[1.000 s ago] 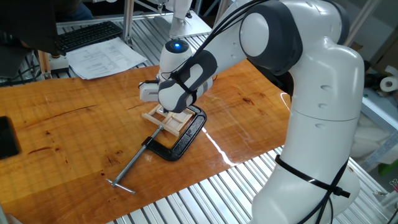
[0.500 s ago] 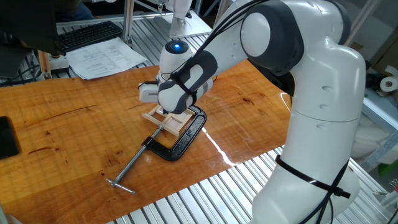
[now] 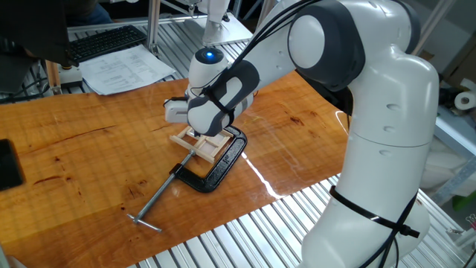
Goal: Close a sliding window
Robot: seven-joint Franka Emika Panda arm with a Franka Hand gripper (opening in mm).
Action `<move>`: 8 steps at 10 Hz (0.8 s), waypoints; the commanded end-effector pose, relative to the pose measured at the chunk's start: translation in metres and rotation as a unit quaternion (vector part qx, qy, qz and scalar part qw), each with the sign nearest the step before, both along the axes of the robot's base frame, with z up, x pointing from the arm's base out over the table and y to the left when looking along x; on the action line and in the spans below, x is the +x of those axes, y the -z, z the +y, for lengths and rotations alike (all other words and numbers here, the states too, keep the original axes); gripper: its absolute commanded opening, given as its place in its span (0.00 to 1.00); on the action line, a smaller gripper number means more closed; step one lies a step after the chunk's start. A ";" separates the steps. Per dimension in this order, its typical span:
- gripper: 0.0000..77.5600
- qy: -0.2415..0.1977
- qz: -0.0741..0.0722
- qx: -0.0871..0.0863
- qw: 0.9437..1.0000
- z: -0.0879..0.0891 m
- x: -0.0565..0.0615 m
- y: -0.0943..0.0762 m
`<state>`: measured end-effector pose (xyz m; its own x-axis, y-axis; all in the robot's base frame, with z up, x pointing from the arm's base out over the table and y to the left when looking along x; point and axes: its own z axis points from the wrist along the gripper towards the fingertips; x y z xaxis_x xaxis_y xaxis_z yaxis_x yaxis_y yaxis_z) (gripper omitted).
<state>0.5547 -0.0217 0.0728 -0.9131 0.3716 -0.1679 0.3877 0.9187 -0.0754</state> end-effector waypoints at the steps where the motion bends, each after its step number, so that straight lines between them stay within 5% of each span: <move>1: 0.00 -0.008 -0.002 -0.004 1.000 -0.006 0.006 -0.002; 8: 0.00 0.002 -0.014 -0.002 1.000 -0.009 0.008 0.002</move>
<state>0.5617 -0.0312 0.0708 -0.9110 0.3719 -0.1782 0.3891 0.9184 -0.0725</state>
